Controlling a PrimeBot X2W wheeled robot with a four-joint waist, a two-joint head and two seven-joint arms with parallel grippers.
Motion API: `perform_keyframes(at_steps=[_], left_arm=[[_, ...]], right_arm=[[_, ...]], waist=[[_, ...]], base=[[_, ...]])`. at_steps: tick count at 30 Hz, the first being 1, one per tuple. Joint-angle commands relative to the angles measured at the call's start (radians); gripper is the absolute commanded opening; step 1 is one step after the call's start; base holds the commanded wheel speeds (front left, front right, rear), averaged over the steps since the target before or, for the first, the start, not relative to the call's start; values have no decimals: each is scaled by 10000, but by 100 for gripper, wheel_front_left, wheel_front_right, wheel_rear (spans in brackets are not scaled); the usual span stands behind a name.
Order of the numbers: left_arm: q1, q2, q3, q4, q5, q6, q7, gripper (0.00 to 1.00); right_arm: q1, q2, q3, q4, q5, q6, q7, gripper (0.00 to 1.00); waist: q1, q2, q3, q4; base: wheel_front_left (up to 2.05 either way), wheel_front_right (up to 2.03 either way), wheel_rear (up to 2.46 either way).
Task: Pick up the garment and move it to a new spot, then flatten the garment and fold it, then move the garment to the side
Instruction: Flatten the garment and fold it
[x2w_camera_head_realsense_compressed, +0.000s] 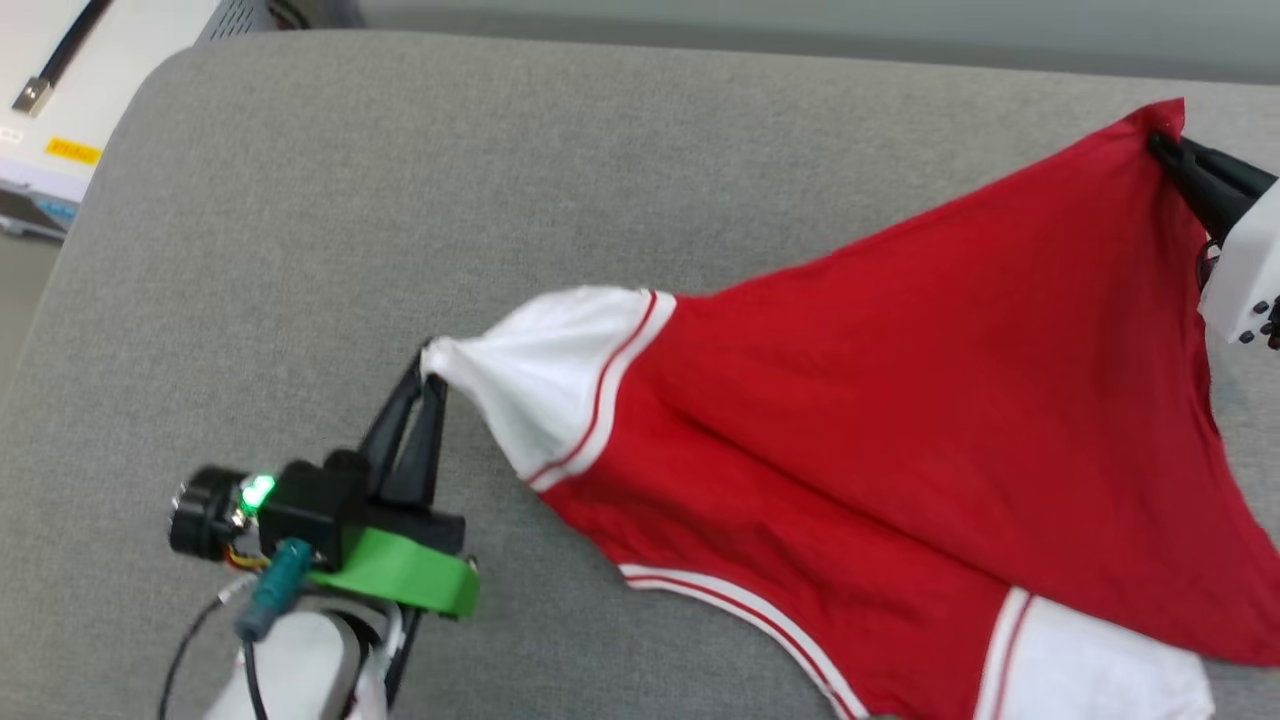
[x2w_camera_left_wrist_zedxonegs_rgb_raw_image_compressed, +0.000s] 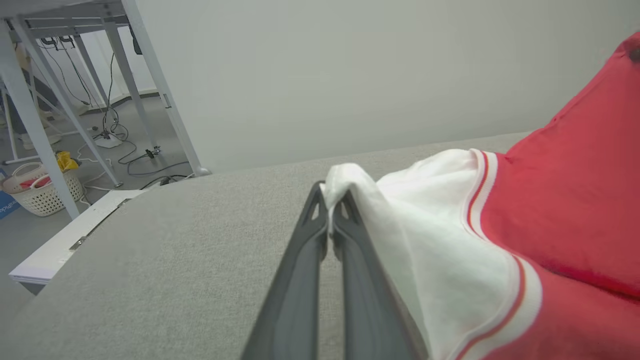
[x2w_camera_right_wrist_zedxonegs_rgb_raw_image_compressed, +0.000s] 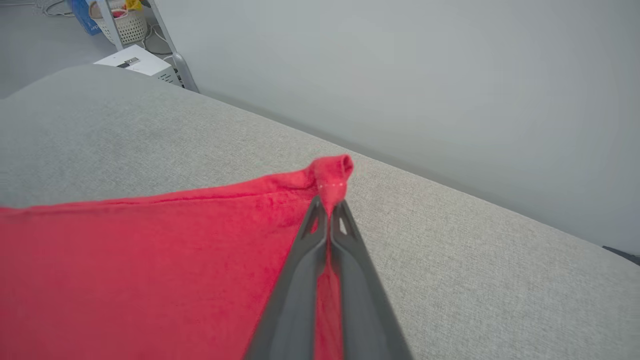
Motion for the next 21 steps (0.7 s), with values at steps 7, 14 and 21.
perform_keyframes(at_steps=[7,14,21], left_arm=[[-2210,632,273,-804,310,-461,774,0],[-4773,899,309,-862,160,-1241,1572,0],[-7922,763,71,42,-23,-1750,2057,0]], right_arm=[[357,94,-1112,-1217,-442,-7,-581,0],[243,380,-2378,-2427,-989,-7,-272,0],[-734,969,-3527,-2836,-1700,-7,342,0]], waist=[[-1,0,-828,-729],[-1,0,-599,-1052],[-1,0,372,-1284]], base=[[0,0,0],[0,0,0],[0,0,0]])
